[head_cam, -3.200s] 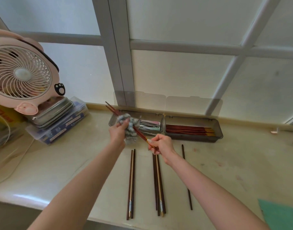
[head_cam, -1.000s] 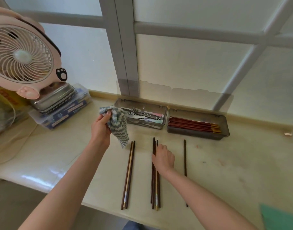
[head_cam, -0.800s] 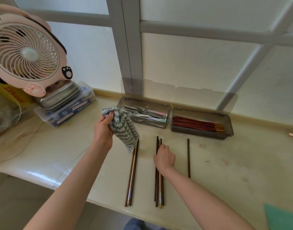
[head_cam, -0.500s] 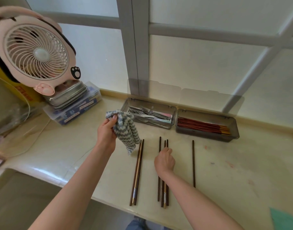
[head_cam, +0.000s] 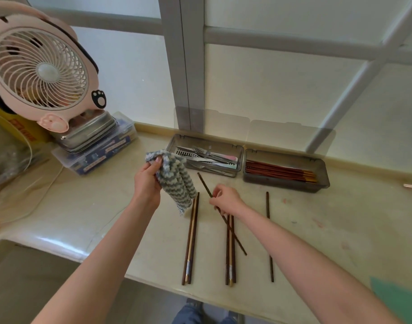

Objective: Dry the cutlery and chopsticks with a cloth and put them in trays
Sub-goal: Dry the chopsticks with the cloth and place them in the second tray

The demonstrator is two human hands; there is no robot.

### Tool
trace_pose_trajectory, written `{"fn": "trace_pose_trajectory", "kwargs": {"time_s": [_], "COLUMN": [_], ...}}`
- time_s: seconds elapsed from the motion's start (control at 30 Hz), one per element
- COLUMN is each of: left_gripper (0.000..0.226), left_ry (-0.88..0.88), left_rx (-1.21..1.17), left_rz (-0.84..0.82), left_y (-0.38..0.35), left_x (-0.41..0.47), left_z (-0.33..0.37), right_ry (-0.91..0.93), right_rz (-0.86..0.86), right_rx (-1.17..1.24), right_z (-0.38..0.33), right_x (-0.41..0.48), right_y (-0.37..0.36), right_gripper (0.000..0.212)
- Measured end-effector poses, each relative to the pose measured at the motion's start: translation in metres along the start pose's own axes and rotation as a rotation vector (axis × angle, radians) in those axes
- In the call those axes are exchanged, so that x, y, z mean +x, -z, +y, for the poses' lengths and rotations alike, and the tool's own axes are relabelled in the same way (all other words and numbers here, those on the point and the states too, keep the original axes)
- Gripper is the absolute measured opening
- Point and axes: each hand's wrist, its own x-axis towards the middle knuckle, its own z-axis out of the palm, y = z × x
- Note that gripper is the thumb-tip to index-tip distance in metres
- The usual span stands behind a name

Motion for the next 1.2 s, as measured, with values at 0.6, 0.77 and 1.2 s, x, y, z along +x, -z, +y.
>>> {"fn": "trace_pose_trajectory", "kwargs": {"time_s": [0.6,0.77,1.2], "left_gripper": [0.028,0.029,0.030], "left_ry": [0.020,0.024,0.044], "left_rx": [0.072,0.049,0.061], "left_rz": [0.268,0.246,0.205], "left_y": [-0.008,-0.012,-0.009], "left_x": [0.003,-0.003,-0.004], "left_z": [-0.007,-0.010,-0.016], "right_ry": [0.808,0.901,0.853], "right_rz": [-0.500,-0.437,-0.467], "right_rx": [-1.241,-1.257,-1.297], "right_z": [0.043,0.053,0.048], "right_x": [-0.036,-0.033,-0.036], "right_y": [-0.002,-0.003,0.002], "right_gripper": [0.025,0.018,0.017]}}
